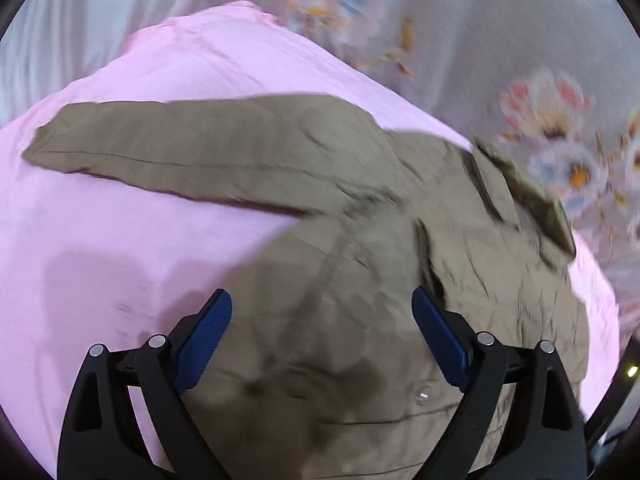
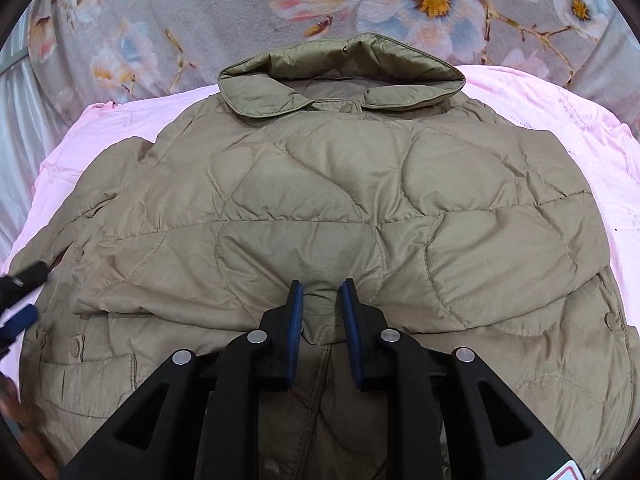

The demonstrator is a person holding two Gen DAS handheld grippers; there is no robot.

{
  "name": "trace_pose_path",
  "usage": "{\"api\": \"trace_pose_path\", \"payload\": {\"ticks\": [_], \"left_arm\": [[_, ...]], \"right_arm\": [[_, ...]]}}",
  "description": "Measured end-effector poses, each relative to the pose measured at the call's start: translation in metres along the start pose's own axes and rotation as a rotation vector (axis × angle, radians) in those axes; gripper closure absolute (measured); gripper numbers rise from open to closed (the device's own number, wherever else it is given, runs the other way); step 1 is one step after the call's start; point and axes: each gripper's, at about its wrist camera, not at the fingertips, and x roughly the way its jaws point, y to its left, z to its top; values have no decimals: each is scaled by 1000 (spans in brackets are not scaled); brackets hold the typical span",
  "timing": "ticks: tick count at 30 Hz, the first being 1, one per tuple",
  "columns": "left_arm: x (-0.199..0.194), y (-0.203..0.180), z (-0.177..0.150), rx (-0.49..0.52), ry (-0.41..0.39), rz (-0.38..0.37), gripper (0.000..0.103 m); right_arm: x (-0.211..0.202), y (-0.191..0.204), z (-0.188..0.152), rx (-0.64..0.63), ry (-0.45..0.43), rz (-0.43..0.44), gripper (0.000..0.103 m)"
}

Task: Fold large clothes
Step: 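Grasp the other sleeve cuff with the left tool and fold it across the body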

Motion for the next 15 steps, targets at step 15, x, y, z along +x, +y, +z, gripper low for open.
{"api": "trace_pose_path", "payload": {"ticks": [15], "left_arm": [[15, 237, 96, -462, -27, 236, 13]], "right_arm": [[-46, 34, 1, -26, -18, -25, 83]]}}
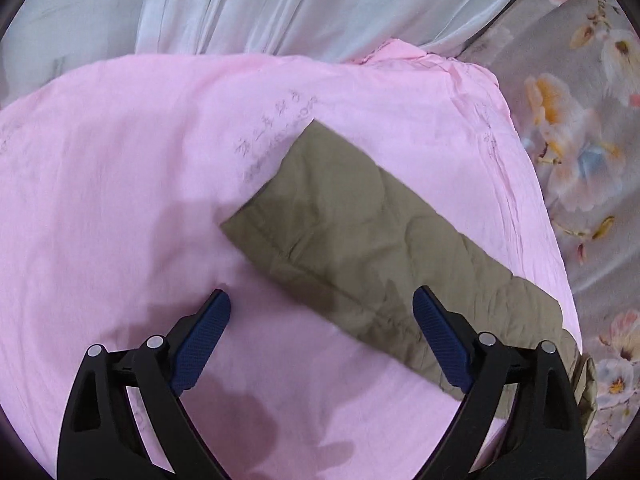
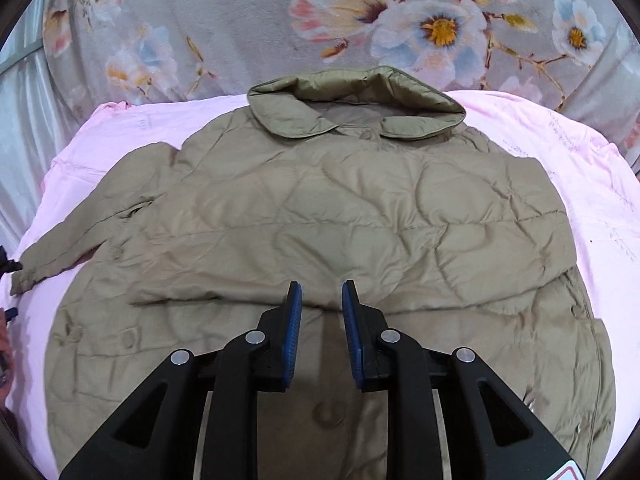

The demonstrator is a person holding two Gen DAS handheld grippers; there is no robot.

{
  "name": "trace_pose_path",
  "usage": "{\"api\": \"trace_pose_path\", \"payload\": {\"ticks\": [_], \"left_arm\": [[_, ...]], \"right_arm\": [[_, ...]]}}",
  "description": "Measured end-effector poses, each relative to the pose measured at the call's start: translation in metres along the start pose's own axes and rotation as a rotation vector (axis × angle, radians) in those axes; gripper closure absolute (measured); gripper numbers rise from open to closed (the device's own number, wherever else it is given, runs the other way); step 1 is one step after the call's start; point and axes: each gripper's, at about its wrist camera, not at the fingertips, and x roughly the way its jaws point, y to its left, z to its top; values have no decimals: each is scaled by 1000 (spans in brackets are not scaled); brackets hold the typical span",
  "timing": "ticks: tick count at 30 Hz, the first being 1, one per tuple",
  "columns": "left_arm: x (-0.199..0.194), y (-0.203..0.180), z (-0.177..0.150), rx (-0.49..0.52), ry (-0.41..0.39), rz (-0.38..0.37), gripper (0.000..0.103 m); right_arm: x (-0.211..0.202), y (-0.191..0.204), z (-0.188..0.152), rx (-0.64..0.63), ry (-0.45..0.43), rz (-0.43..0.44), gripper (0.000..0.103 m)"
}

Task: Fold large clothes
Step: 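Grasp the other sleeve cuff with the left tool and fold it across the body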

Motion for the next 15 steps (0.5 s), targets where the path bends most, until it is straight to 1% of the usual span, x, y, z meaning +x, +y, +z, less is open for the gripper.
{"api": "trace_pose_path", "payload": {"ticks": [1, 2, 3, 4, 5, 6, 7, 8, 10, 12, 15], "left_arm": [[4, -7, 0, 19, 6, -9, 15], [7, -14, 0, 35, 9, -8, 26], [9, -19, 0, 58, 9, -1, 45], [11, -26, 0, 86, 8, 7, 55], [13, -35, -1, 113, 15, 0, 77], [12, -40, -2, 125, 25, -19, 91], [9, -46, -4, 133, 29, -40, 95], [-1, -54, -4, 148, 13, -57, 98], [-26, -71, -5, 196, -33, -95, 99], [-63, -98, -12, 272, -96, -147, 99], [-120, -143, -31, 388, -160, -245, 99]], "right_arm": [[-4, 4, -2, -10, 0, 1, 82], [-7, 7, -4, -19, -2, -2, 82], [-10, 9, -6, -25, -3, -8, 81], [-13, 10, -9, -23, -4, -8, 80], [-16, 8, -12, -12, -1, 4, 80], [-19, 6, -15, 4, 3, 16, 77], [-22, 4, -18, 18, 4, 21, 75], [-25, 1, -20, 31, 4, 21, 75], [-32, -7, -26, 52, 0, 13, 75], [-37, -15, -31, 69, -5, -1, 74], [-45, -28, -40, 89, -13, -30, 74]]}}
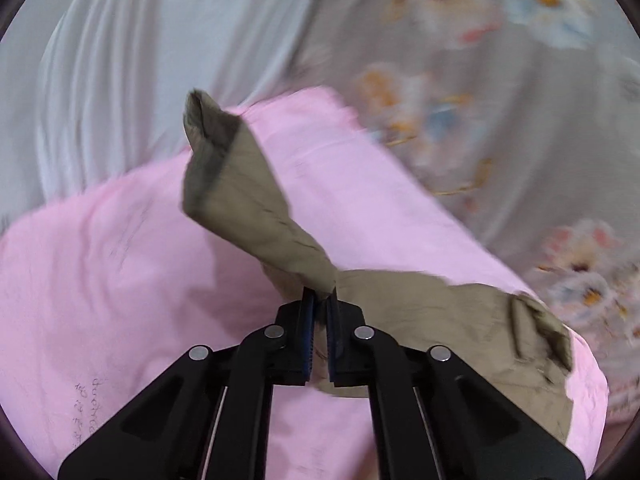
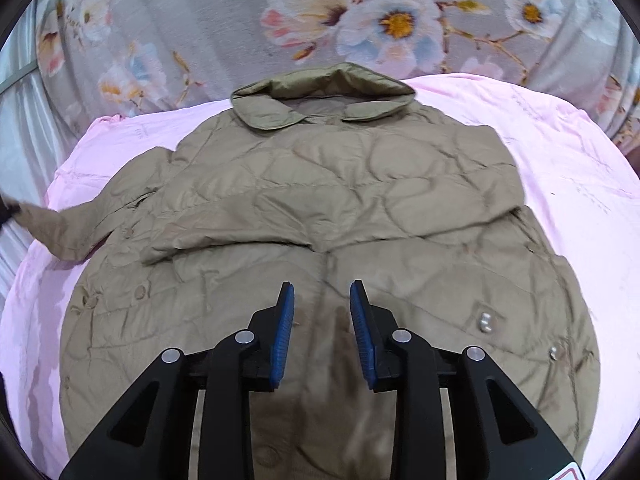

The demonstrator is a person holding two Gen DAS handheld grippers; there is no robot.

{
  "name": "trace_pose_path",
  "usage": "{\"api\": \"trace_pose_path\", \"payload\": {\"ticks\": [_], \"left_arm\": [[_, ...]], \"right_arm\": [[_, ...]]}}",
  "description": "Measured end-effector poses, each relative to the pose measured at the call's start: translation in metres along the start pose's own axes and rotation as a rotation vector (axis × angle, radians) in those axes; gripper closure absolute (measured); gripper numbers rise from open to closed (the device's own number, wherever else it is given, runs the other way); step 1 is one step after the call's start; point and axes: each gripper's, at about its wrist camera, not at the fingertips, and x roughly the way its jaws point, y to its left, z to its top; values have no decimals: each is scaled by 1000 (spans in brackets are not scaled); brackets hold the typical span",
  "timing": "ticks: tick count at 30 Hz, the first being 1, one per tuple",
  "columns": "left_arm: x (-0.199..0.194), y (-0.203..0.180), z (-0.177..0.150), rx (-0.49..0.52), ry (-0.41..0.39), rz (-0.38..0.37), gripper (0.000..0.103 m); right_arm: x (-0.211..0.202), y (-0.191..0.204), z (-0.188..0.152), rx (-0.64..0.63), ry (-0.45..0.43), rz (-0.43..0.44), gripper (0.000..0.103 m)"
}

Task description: Fold large clothes

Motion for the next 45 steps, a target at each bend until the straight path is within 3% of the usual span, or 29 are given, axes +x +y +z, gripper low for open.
{"api": "trace_pose_path", "payload": {"ticks": [5, 10, 14, 17, 18, 19, 21, 24, 26, 30, 35, 39, 43, 45], "left_arm": [[-69, -119, -16, 221, -75, -158, 99], [-101, -221, -68, 373, -35, -312, 99], [-100, -284, -132, 474, 57, -360, 99], [-78, -315, -176, 517, 137, -347, 96], [-70, -321, -187, 526, 161, -336, 91], [-62, -323, -199, 534, 188, -325, 86], [-47, -324, -221, 534, 249, -319, 52], [-43, -301, -227, 485, 249, -348, 38], [-42, -283, -214, 440, 232, -357, 28], [-23, -234, -172, 293, 215, -316, 27], [41, -163, -131, 66, 311, -240, 27], [84, -126, -123, -76, 366, -206, 27], [116, -115, -126, -162, 426, -246, 28], [122, -114, -130, -173, 426, -247, 34]], "right_arm": [[-11, -28, -12, 42, -6, -22, 74], [-22, -54, -23, 72, -18, -48, 74], [-29, -81, -30, 110, -20, -60, 74], [-30, -101, -34, 140, -14, -69, 73], [-31, -107, -36, 150, -13, -72, 73], [-31, -112, -37, 156, -13, -74, 70], [-33, -120, -39, 165, -16, -83, 64], [-36, -130, -41, 165, -33, -94, 57], [-36, -134, -39, 170, -41, -88, 55], [-37, -138, -25, 189, -58, -44, 52], [-26, -133, 6, 204, -83, 16, 43], [-2, -128, 28, 213, -65, 36, 41], [28, -126, 42, 257, -21, 64, 41], [42, -126, 46, 288, -3, 78, 41]]}}
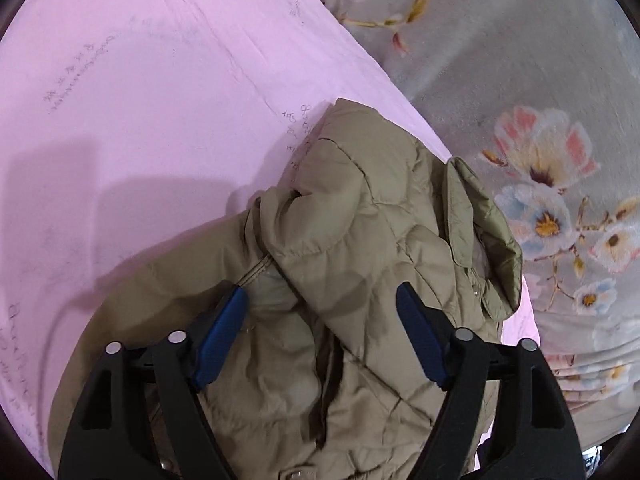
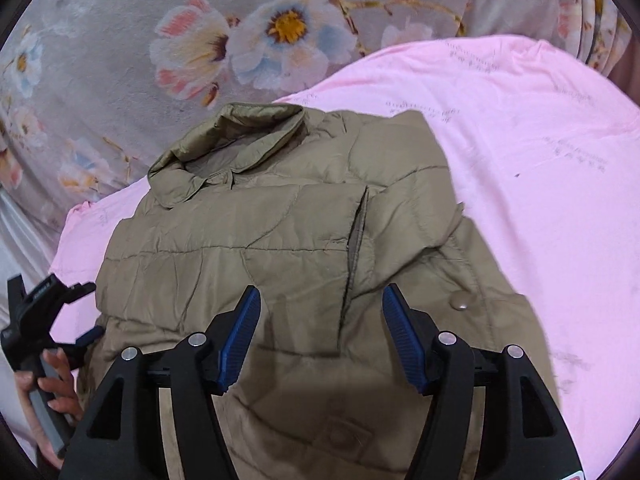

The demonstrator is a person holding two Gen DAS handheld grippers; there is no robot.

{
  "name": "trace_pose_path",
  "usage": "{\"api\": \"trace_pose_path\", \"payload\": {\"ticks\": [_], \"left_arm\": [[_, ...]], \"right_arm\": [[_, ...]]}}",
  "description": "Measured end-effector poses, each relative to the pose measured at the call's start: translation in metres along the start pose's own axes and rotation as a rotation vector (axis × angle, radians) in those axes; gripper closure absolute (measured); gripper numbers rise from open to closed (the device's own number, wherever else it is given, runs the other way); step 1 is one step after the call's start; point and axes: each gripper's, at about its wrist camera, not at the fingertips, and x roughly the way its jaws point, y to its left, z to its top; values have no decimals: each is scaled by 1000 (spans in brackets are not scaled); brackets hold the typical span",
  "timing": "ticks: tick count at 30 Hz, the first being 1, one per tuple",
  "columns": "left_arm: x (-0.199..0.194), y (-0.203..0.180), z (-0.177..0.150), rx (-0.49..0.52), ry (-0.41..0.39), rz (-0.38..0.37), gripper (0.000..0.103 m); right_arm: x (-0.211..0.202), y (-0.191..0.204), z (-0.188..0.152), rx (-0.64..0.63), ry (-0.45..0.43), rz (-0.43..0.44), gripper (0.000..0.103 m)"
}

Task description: Fold large clothes

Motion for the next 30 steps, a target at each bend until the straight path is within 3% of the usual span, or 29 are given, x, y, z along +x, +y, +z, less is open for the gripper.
{"api": "trace_pose_path", "payload": {"ticks": [1, 2, 3, 4, 5, 9, 12, 15, 18, 21, 24, 27, 30], "left_arm": [[3, -1, 1, 5, 3, 1, 51], [6, -2, 1, 17, 10, 4, 77], [7, -3, 1, 28, 16, 1, 95], [3, -5, 0, 40, 5, 10, 98], [-4, -8, 0, 66, -20, 19, 101], [-47, -28, -3, 180, -142, 29, 103], [-70, -38, -14, 253, -201, 61, 103], [-54, -34, -26, 314, -182, 172, 103], [-18, -16, -36, 319, -114, 291, 103], [-5, -3, -40, 325, -114, 331, 103], [-6, -6, -38, 343, -116, 344, 103], [-24, -7, -38, 333, -120, 311, 103], [-51, -27, -37, 367, -199, 274, 103]], "right_arm": [[6, 1, 0, 1, 8, 4, 49], [11, 3, 0, -5, 17, 5, 60], [15, 6, 0, -21, 29, 4, 85], [17, 11, 1, -47, 34, -15, 100], [13, 16, 4, -71, 17, -22, 100], [-44, 41, 21, -154, -175, 2, 102], [-71, 54, 25, -211, -260, -7, 102], [-47, 50, 17, -248, -191, -67, 102], [4, 31, 1, -222, -47, -123, 102], [25, 13, -7, -174, 33, -118, 101], [26, 10, -4, -160, 54, -99, 99], [15, 8, -4, -163, 48, -110, 87], [-16, 7, -8, -131, -55, -138, 84]]}}
